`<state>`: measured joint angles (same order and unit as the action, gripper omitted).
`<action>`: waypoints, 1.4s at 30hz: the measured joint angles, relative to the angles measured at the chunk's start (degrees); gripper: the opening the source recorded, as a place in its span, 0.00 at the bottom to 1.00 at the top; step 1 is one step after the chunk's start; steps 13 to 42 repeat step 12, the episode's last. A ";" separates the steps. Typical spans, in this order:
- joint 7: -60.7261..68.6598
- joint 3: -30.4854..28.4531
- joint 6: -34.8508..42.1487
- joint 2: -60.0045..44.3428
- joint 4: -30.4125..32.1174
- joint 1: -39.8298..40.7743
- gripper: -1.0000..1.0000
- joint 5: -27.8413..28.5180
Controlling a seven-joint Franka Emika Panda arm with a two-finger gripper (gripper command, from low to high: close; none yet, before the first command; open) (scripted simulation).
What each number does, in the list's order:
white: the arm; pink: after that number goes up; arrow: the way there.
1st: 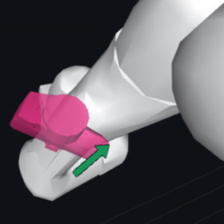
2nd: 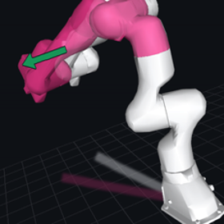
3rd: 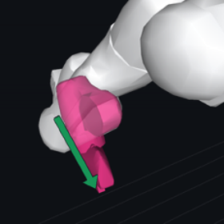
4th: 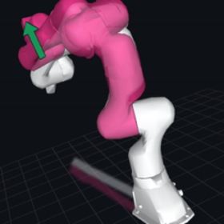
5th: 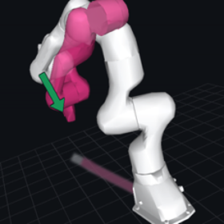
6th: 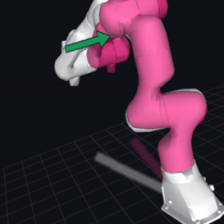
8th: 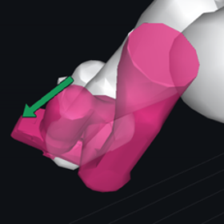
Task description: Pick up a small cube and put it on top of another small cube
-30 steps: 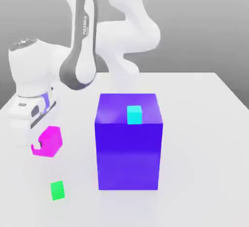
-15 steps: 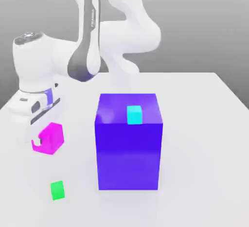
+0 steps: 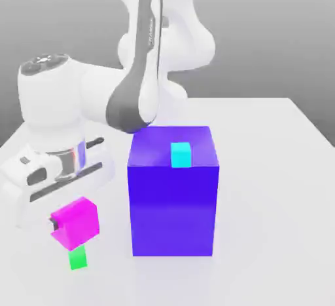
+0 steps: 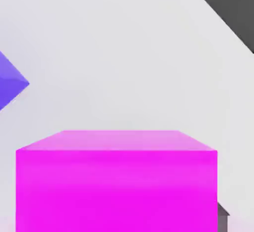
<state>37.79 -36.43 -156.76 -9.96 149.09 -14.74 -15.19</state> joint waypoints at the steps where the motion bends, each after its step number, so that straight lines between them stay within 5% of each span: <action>1: 1.54 1.33 -0.87 -1.35 -0.12 0.94 0.00 -2.14; 2: 2.98 2.93 -1.78 -2.67 -0.23 2.16 0.00 -4.15; 3: 4.45 4.49 -2.65 -3.99 -0.33 3.34 1.00 -6.18; 42: 2.48 2.91 -1.71 -2.31 -0.20 2.27 1.00 -3.44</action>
